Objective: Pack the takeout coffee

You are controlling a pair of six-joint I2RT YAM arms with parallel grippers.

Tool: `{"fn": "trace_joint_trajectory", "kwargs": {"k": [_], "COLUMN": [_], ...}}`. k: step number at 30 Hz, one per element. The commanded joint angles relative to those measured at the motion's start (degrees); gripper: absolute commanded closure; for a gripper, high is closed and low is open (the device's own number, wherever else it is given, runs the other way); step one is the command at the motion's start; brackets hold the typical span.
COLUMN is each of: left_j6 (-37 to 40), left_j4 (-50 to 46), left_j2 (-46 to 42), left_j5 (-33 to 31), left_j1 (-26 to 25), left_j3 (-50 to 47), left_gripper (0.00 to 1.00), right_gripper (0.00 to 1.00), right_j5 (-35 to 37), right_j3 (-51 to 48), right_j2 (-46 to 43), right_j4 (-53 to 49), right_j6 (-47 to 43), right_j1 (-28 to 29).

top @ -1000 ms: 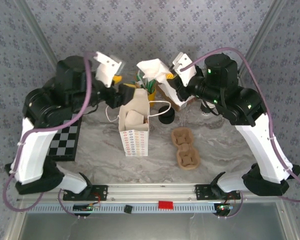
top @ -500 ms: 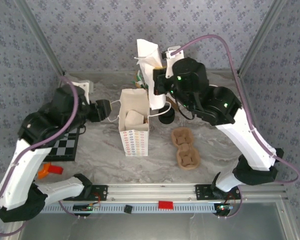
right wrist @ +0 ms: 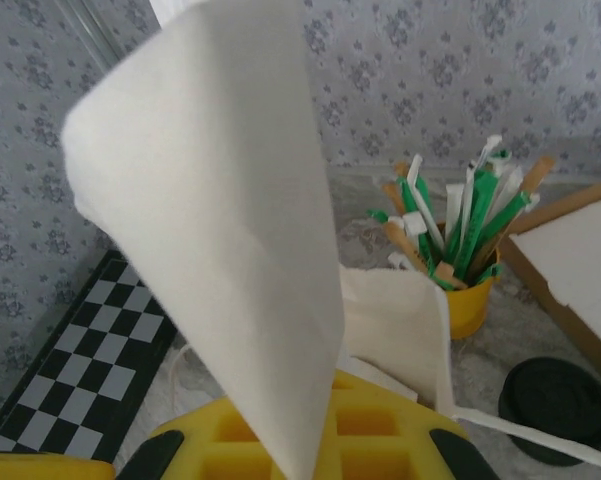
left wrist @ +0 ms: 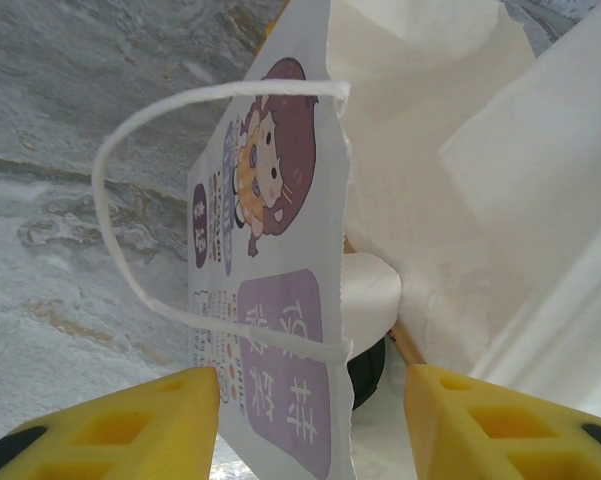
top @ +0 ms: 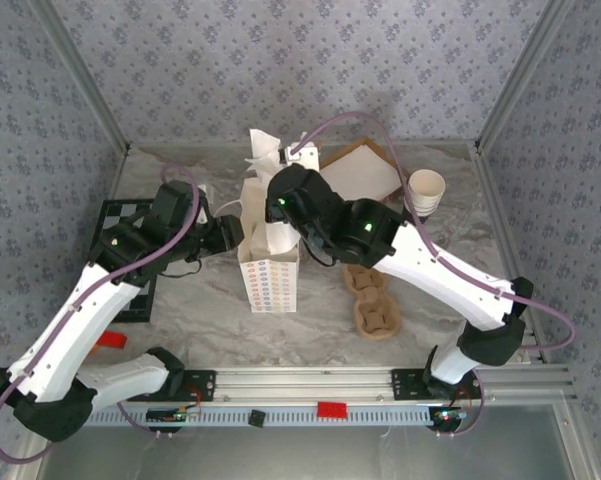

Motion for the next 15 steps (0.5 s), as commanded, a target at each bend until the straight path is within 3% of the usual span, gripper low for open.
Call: {"fn": "trace_joint_trajectory", "kwargs": {"k": [1,4,8,15], "left_j6": [-1.45,-1.85,-2.38,-3.57], "left_j4": [2.99,3.34,4.21,6.20], "left_j2": [-0.59,-0.59,-0.64,0.81], "left_j5": [2.05,1.52,1.53,2.56], "left_j1": [0.73,0.78,1.19,1.51], "left_j3": [-1.26,-2.33,-3.73,-5.15], "left_gripper": [0.51,0.54,0.57,0.61], "right_gripper": [1.00,1.00,1.00,1.00], "right_j5": [3.59,4.70,-0.90,-0.51], "right_j3": [-2.20,-4.46,-7.29,4.97], "right_j2": [0.95,1.88,2.56,7.16], "right_j4": [3.30,2.37,7.49,1.08], "right_j6": [4.65,6.19,6.23,4.26], "right_j1": [1.46,1.65,1.20,2.80]}}
